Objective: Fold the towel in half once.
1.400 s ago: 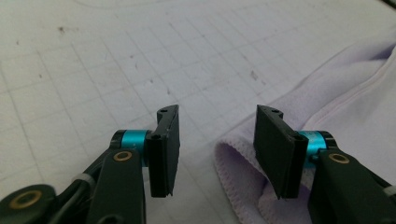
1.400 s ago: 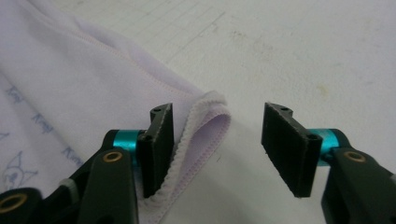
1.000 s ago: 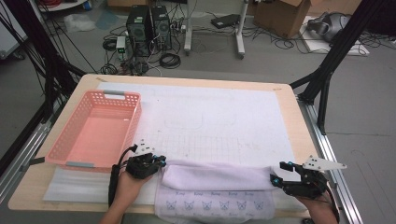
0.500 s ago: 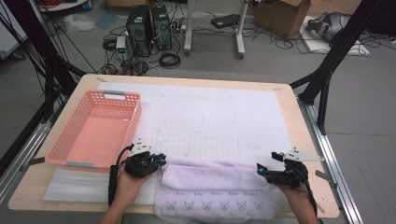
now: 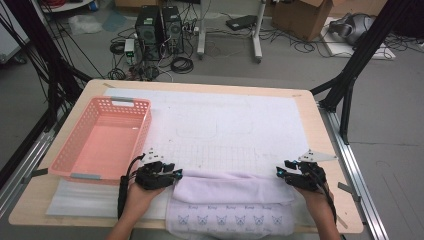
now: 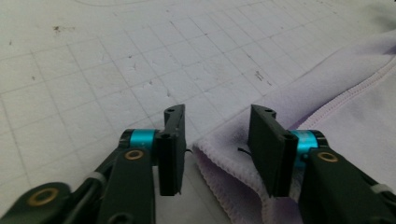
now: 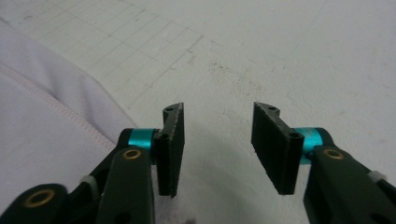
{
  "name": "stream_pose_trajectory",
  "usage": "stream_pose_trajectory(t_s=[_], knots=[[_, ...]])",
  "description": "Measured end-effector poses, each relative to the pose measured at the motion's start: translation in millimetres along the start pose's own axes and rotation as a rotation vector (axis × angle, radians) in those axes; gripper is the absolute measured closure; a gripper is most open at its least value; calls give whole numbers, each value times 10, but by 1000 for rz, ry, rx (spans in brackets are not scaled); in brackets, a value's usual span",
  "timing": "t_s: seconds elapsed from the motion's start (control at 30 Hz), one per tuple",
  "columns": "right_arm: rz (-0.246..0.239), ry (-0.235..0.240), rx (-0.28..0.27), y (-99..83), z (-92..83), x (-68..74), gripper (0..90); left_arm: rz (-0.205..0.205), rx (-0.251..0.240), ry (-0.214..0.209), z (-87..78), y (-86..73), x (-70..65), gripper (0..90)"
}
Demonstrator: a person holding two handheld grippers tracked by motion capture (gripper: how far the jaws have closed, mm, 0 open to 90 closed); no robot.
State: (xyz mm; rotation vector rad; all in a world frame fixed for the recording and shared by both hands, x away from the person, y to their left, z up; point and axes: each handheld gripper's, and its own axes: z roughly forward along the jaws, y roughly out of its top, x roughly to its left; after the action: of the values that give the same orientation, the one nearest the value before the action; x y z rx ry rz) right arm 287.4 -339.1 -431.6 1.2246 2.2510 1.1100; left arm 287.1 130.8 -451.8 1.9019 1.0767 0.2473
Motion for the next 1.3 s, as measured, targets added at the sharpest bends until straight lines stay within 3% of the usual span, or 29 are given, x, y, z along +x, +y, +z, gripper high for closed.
stream_pose_trajectory(t_s=[0.07, 0.17, 0.27, 0.43, 0.53, 0.63, 0.7, 0.77, 0.87, 0.9, 0.93, 1.0, 1.1, 1.3], knots=[[-2, -12, -11, 33, 27, -21, 607, -4, 1, -3, 13, 17, 8, 524], [-29, -27, 35, 57, 96, -41, 652, -4, 11, -19, 24, 21, 2, 527], [-52, 62, 82, 24, 148, -25, 626, -2, 14, -30, 18, 16, -3, 530], [-46, 182, 24, -8, 61, 14, 556, -2, 20, -40, -5, 3, -1, 528], [-62, 241, 42, -29, 34, 48, 554, -1, 19, -49, -16, -12, 3, 528], [-97, 227, 102, -66, 84, 92, 555, 1, 20, -47, -11, -13, -3, 530], [-108, 224, 112, -59, 104, 111, 558, 17, 22, -46, -9, -17, -10, 548], [-145, 218, 129, -29, 106, 151, 600, 26, 30, -52, -3, -19, -27, 627], [-186, 225, 158, 12, 106, 211, 767, 28, 53, -49, 7, 6, -48, 807], [-189, 243, 163, 19, 107, 225, 821, 32, 53, -38, 7, 15, -62, 823], [-192, 231, 165, 25, 101, 237, 837, 37, 49, -24, 6, 29, -71, 831], [-179, 198, 122, 36, 86, 214, 847, 26, 24, -9, -14, 77, -61, 837], [-110, 149, 28, 91, 26, 93, 853, 1, -14, 13, -32, 182, -12, 844], [-107, 38, 16, 224, 121, -11, 854, -2, -39, 72, 154, 400, 56, 845]])
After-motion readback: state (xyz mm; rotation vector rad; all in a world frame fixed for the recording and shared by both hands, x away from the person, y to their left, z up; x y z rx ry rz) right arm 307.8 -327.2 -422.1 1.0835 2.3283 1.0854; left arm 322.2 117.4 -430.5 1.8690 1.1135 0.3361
